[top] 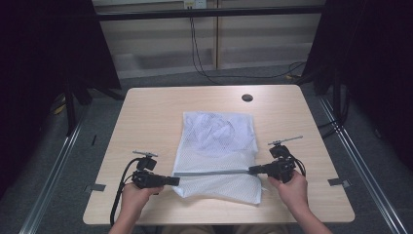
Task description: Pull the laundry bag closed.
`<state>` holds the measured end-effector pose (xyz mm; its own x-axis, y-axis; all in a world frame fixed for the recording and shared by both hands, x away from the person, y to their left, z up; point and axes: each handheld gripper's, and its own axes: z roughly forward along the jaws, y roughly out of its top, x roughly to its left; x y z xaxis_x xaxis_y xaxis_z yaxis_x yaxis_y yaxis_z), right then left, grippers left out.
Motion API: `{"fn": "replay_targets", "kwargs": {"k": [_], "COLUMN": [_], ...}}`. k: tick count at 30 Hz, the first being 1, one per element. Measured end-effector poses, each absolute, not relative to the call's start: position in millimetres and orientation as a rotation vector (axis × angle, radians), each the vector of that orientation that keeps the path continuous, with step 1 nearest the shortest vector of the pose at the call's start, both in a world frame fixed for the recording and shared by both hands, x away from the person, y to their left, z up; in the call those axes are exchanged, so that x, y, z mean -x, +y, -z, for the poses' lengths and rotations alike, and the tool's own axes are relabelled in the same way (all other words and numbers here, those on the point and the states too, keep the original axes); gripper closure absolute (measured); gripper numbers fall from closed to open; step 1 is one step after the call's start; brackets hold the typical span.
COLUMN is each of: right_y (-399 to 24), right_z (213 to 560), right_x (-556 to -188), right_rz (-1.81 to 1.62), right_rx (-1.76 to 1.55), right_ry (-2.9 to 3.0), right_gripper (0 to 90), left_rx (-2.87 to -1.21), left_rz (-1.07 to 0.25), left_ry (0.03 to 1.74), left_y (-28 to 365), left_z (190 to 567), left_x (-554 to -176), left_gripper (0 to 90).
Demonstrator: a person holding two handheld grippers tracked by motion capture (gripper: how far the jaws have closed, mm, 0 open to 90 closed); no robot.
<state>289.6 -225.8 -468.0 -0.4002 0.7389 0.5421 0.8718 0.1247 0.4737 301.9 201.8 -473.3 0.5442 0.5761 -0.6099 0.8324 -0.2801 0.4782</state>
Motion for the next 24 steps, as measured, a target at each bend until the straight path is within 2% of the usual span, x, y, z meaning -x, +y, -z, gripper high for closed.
{"fn": "replay_targets", "kwargs": {"k": [16, 24], "right_y": [-249, -248], "right_z": [465, 465], "right_x": [-285, -283], "right_rz": [1.150, 1.181], "right_rx": [1.685, 1.680], "right_ry": [-2.184, -2.190], "right_gripper": [87.2, 86.5], "left_rx": [-1.989, -2.008], "left_rz": [0.398, 0.388], "left_ry": [1.152, 1.102], "left_y": [201, 200], "left_z": [472, 470], "left_x": [-302, -303], "left_gripper": [88.3, 86.4]}}
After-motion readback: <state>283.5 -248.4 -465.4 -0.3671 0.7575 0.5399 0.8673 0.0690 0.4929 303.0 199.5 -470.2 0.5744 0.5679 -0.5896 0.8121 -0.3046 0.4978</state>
